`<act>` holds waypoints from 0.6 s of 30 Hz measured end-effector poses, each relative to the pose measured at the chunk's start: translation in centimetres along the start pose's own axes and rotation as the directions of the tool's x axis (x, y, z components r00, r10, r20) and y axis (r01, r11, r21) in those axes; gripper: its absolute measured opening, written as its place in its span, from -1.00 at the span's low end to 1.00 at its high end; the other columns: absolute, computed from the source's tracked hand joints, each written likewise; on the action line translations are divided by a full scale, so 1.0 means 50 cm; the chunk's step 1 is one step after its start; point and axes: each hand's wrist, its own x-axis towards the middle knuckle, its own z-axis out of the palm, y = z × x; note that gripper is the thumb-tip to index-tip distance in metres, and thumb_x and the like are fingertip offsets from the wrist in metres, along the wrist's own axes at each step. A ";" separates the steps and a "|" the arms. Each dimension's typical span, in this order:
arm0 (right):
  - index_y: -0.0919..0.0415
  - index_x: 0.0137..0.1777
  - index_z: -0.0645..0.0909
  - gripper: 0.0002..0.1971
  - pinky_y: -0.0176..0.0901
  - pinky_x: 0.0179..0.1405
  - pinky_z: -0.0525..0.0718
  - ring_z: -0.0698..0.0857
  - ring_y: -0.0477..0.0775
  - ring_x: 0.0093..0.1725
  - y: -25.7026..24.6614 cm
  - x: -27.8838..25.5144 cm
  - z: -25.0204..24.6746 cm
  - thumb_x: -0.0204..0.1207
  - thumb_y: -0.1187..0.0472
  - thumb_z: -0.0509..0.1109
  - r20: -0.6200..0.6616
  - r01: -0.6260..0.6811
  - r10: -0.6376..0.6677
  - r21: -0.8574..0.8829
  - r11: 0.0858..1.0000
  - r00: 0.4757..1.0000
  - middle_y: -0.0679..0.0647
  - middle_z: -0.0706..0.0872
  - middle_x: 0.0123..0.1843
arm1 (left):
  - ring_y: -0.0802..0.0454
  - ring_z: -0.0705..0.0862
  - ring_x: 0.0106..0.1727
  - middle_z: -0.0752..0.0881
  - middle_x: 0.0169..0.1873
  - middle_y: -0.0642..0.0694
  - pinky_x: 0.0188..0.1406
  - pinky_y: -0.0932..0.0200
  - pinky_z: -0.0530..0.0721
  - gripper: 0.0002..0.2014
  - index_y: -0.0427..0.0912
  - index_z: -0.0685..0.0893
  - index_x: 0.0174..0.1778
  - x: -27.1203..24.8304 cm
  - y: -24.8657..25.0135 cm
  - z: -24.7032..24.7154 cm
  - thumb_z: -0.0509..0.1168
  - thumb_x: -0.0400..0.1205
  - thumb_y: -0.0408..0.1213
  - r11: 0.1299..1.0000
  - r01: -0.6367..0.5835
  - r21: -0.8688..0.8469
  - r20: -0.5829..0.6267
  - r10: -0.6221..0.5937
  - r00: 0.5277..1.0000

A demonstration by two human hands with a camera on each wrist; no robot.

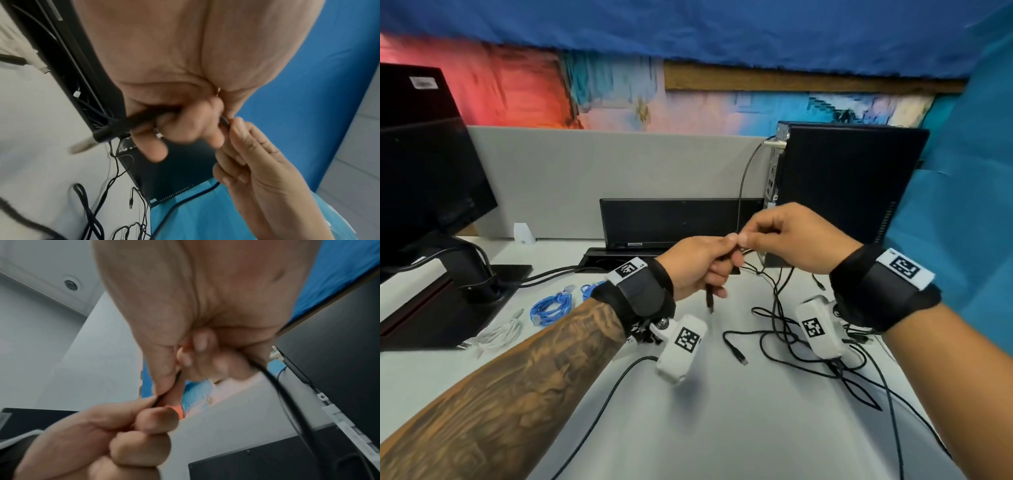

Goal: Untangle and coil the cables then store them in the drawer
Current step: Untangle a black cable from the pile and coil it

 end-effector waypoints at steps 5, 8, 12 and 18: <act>0.15 -0.08 0.79 -0.86 -0.54 -0.21 0.62 0.70 -0.25 -0.26 0.032 0.031 0.031 0.62 0.09 0.50 -0.135 -0.002 0.003 0.011 1.000 0.991 -0.07 0.76 -0.26 | 0.10 0.10 -0.53 0.18 -0.55 0.04 -0.52 0.22 0.20 -0.65 -0.11 0.55 -0.27 -0.017 -0.012 -0.033 0.08 0.79 -0.09 0.991 0.084 -0.103 0.026 -0.081 0.996; 0.08 -0.05 0.78 -0.85 -0.45 -0.19 0.60 0.67 -0.31 -0.25 0.050 0.043 0.060 0.67 0.07 0.43 -0.202 -0.038 0.058 0.101 0.994 0.978 -0.08 0.77 -0.18 | 0.10 0.15 -0.53 0.24 -0.54 0.04 -0.42 0.16 0.38 -0.75 -0.19 0.60 -0.18 -0.025 -0.019 -0.060 0.03 0.68 -0.30 0.927 -0.040 -0.373 0.058 0.066 0.996; -0.10 -0.07 0.83 -0.79 -0.27 -0.10 0.64 0.65 -0.29 -0.25 0.053 0.043 0.138 0.72 0.05 0.38 -0.091 -0.036 0.054 0.184 0.982 0.994 -0.19 0.79 -0.20 | 0.09 0.50 -0.44 0.50 -0.44 -0.02 -0.14 0.04 0.62 -0.77 -0.27 0.62 0.00 -0.022 -0.009 -0.082 0.04 0.71 -0.39 0.820 -0.250 -0.515 -0.132 0.213 0.968; 0.21 -0.02 0.76 -0.67 -0.18 -0.23 0.56 0.48 -0.11 -0.38 0.000 0.030 0.203 0.77 0.01 0.28 0.101 -0.008 0.001 0.063 0.998 0.995 0.00 0.56 -0.38 | -0.05 0.84 -0.03 0.84 -0.11 -0.15 0.06 0.06 0.78 -0.80 -0.33 0.64 0.21 0.002 -0.025 -0.113 0.14 0.78 -0.42 0.798 -0.448 -0.403 -0.478 0.234 0.847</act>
